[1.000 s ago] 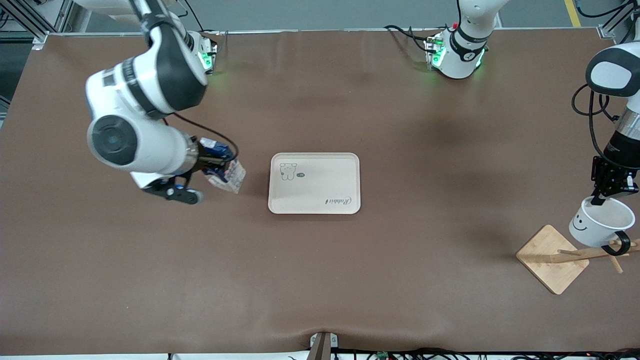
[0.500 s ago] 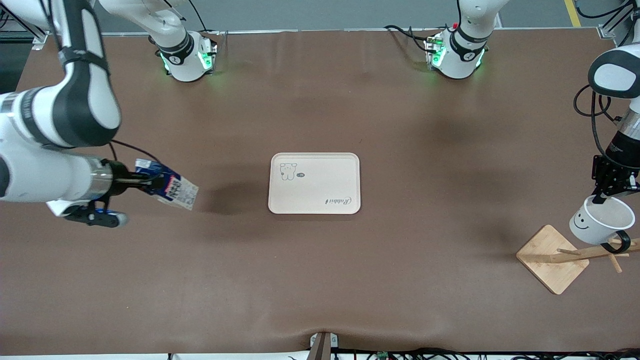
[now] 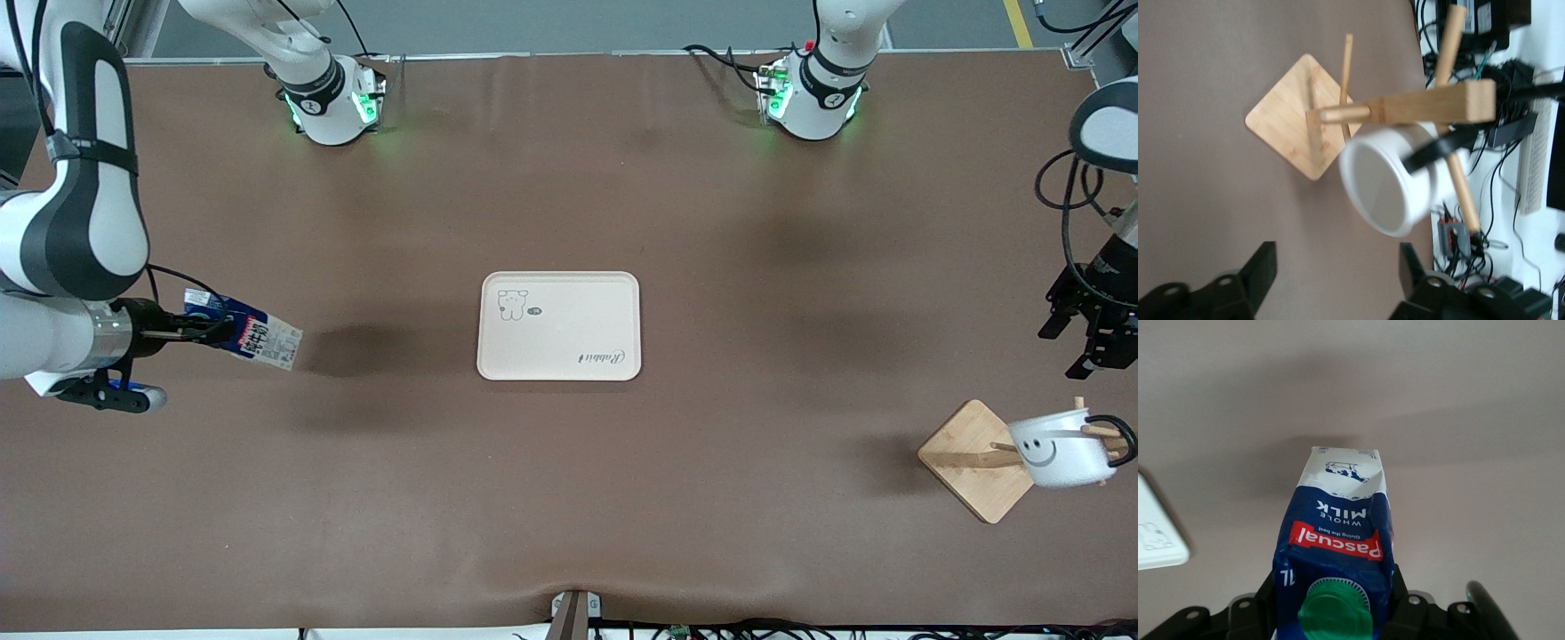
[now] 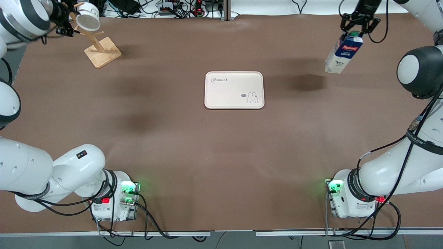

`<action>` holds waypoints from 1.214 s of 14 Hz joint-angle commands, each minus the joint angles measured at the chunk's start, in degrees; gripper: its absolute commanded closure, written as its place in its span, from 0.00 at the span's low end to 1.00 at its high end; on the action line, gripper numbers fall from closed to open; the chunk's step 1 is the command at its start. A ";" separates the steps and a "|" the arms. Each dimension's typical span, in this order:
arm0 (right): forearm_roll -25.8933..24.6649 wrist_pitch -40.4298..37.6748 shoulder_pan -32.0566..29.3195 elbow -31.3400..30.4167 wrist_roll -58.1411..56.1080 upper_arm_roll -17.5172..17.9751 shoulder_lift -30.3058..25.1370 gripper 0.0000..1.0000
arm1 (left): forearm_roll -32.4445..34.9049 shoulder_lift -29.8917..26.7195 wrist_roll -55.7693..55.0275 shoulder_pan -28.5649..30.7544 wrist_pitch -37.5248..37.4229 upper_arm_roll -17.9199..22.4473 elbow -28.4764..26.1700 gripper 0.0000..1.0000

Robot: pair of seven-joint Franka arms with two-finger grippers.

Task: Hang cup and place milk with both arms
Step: 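Release the mug and raise the left gripper while the right gripper lowers the milk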

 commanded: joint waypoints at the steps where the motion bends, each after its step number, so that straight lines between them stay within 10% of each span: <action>1: -3.01 0.84 -2.84 -2.88 -3.21 1.09 -0.64 1.00 | -0.39 0.35 1.52 0.24 -11.70 -0.55 7.54 0.00; 17: -3.38 11.38 -5.56 -17.65 -11.65 1.09 -1.78 1.00 | 15.34 1.49 35.33 -0.38 -48.13 -9.95 25.75 0.00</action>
